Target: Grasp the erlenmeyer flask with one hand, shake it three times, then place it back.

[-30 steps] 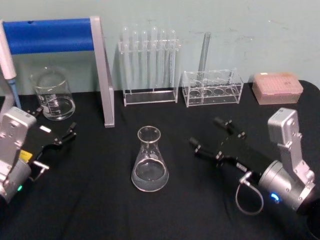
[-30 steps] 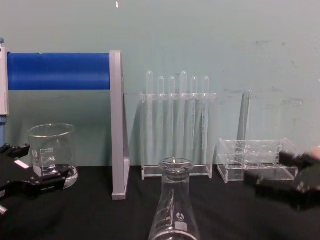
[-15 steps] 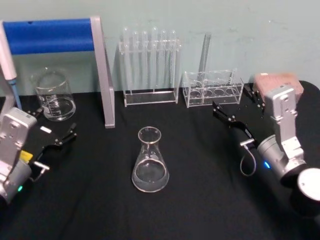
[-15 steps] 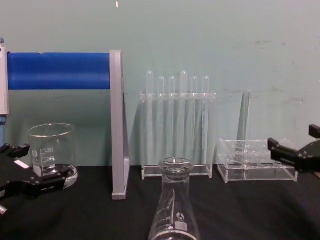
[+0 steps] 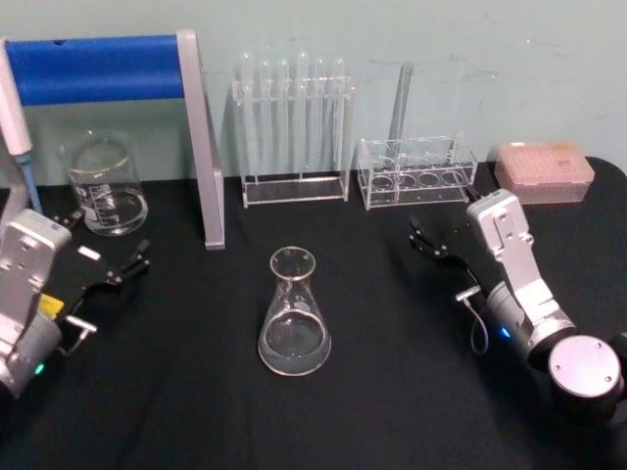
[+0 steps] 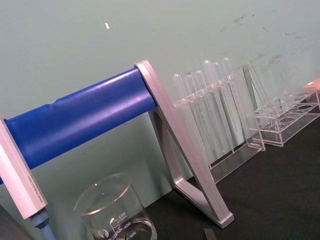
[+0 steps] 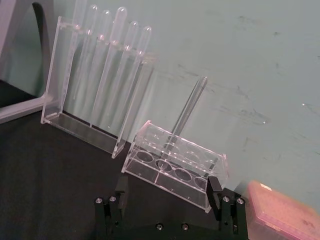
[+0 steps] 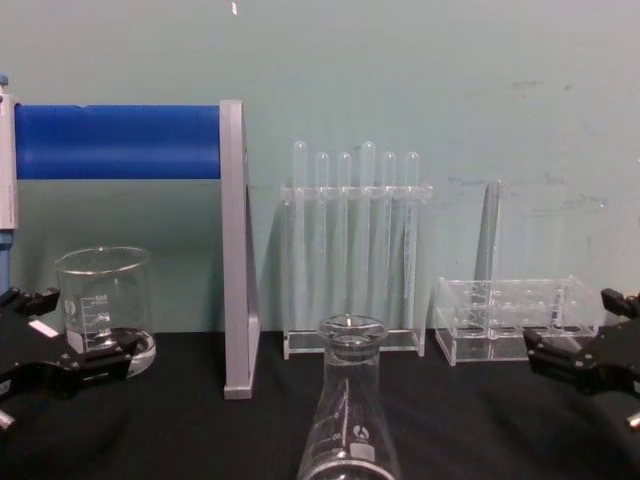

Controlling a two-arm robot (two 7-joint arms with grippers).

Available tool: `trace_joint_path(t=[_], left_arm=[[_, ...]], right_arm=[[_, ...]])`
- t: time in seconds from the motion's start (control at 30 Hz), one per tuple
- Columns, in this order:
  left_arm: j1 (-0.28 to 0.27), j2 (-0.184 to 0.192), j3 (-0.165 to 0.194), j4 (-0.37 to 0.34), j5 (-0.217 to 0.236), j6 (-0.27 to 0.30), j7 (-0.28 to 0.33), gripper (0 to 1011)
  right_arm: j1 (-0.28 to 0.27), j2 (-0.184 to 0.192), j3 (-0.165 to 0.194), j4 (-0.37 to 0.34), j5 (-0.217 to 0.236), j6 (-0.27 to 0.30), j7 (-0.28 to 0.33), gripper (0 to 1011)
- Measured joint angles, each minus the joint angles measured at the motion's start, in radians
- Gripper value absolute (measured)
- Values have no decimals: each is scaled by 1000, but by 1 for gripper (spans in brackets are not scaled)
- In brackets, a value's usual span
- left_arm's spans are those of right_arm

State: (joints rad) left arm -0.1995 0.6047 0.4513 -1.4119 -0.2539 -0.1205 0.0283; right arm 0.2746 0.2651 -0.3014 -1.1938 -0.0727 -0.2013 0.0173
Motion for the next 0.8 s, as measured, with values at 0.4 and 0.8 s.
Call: trace_joint_path(t=[0.4,0.8], left_arm=[[0,0,0,0,0,0,0,1001],[0,0,0,0,0,0,0,1001]], right_arm=[[1,-2,1,4,-17,5,3,1000],[2,-1,0,4,-15,5,2,1000]])
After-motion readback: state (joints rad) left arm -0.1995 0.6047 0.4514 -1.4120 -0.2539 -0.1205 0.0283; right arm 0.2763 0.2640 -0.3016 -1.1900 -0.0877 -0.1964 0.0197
